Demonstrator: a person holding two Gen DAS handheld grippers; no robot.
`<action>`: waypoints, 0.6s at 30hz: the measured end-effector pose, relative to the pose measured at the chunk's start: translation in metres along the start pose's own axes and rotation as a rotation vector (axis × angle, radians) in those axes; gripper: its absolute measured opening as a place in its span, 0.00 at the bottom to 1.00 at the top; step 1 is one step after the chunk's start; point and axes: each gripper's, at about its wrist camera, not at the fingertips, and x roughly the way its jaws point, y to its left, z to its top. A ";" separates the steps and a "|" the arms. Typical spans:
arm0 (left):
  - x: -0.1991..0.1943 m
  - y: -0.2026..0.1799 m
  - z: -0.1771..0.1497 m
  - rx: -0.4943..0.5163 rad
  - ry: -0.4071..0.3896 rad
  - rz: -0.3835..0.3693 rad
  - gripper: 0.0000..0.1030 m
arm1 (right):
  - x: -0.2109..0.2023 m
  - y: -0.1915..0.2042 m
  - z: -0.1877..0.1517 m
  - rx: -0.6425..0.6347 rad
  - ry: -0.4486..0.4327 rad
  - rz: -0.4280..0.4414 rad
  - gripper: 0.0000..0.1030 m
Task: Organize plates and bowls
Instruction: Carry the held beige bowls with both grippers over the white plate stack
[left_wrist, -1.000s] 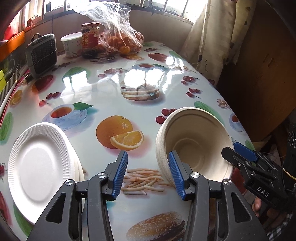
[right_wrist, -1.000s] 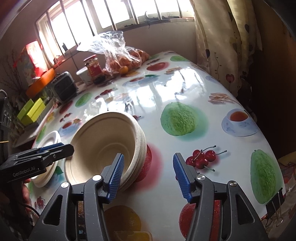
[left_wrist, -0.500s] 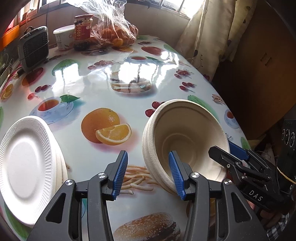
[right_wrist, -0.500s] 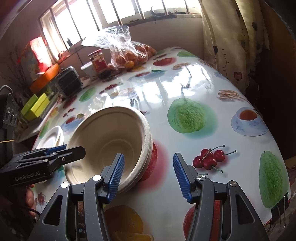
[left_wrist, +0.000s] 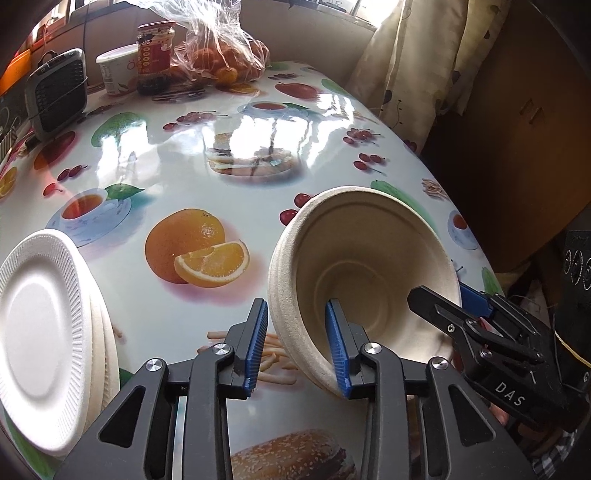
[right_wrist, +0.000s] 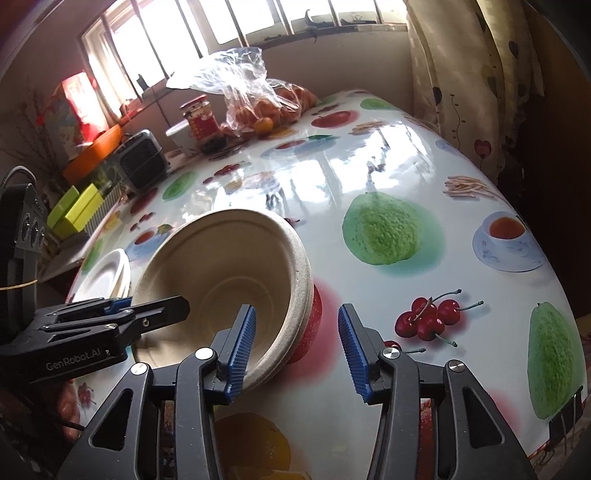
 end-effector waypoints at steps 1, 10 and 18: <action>0.000 -0.001 0.000 0.002 0.000 -0.001 0.30 | 0.000 0.000 0.000 0.000 0.000 0.001 0.43; 0.002 -0.003 0.001 0.008 -0.001 0.002 0.26 | 0.001 0.003 0.000 0.001 0.000 0.008 0.33; 0.003 -0.004 0.001 0.010 -0.001 0.003 0.23 | 0.001 0.005 0.001 0.004 -0.002 0.018 0.29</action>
